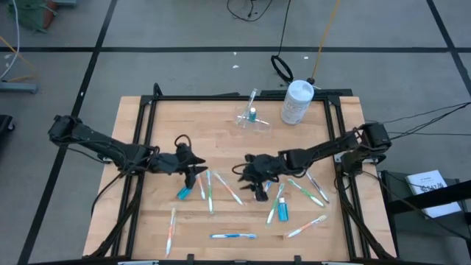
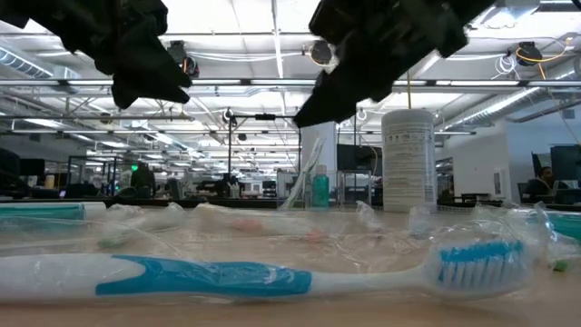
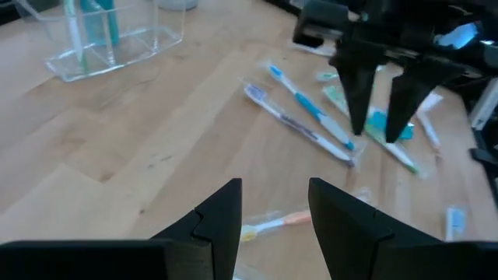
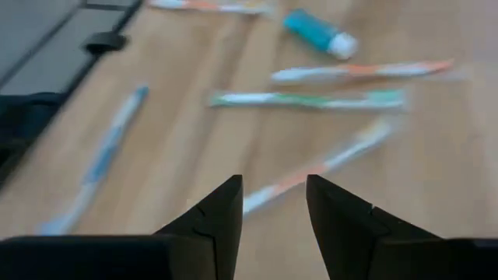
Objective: Pick & Place toothbrushing station
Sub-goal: Put the purple toothbrush into the transparent organizer
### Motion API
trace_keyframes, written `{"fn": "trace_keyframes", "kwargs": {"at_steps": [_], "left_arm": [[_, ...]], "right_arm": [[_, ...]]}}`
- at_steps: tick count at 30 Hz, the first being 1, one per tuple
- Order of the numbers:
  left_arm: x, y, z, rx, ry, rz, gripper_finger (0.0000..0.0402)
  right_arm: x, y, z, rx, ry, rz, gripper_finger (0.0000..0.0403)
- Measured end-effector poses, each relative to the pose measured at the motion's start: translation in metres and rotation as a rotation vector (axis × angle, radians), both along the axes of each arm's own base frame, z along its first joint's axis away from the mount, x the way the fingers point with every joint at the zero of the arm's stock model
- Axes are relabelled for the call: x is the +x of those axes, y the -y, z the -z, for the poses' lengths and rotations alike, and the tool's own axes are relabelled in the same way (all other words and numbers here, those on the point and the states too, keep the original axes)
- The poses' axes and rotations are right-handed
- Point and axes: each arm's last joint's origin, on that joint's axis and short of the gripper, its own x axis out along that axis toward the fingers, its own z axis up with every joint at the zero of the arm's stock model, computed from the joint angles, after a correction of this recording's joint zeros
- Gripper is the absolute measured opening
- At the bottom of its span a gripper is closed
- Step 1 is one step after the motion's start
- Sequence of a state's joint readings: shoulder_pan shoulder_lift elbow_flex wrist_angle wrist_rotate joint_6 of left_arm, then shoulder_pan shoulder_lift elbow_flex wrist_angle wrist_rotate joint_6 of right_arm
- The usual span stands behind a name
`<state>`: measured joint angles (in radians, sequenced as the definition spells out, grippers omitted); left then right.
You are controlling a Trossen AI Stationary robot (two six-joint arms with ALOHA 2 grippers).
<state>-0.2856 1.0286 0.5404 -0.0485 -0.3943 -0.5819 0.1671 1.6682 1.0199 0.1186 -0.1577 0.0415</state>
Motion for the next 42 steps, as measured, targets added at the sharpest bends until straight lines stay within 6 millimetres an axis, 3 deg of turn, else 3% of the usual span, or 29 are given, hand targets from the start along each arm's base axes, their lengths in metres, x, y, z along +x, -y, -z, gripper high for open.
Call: {"fn": "trace_keyframes", "kwargs": {"at_steps": [5,11,14,17,26,36,42], "left_arm": [[0.001,0.002,-0.002,0.010,0.025,0.015,0.0152],[0.004,0.002,-0.008,0.054,0.081,0.035,0.0152],[0.005,0.002,-0.011,0.070,0.113,0.044,0.0152],[0.007,0.003,-0.015,0.085,0.155,0.053,0.0152],[0.012,-0.006,-0.026,0.118,0.255,0.024,0.0152],[0.010,-0.010,-0.016,0.078,0.164,-0.024,0.0152],[0.010,-0.010,-0.016,0.103,0.161,-0.022,0.0152]], "right_arm": [[-0.026,-0.019,-0.015,-0.014,-0.117,0.022,0.0134],[-0.069,-0.022,-0.042,-0.034,-0.240,0.304,0.0134],[-0.082,-0.020,-0.043,-0.007,-0.250,0.487,0.0134],[-0.089,-0.016,-0.029,0.085,-0.229,0.624,0.0134],[-0.098,0.013,0.046,0.398,-0.078,0.826,0.0134],[-0.080,0.039,0.066,0.401,-0.068,0.938,0.0134],[-0.083,0.046,0.074,0.383,-0.125,1.000,0.0134]]}}
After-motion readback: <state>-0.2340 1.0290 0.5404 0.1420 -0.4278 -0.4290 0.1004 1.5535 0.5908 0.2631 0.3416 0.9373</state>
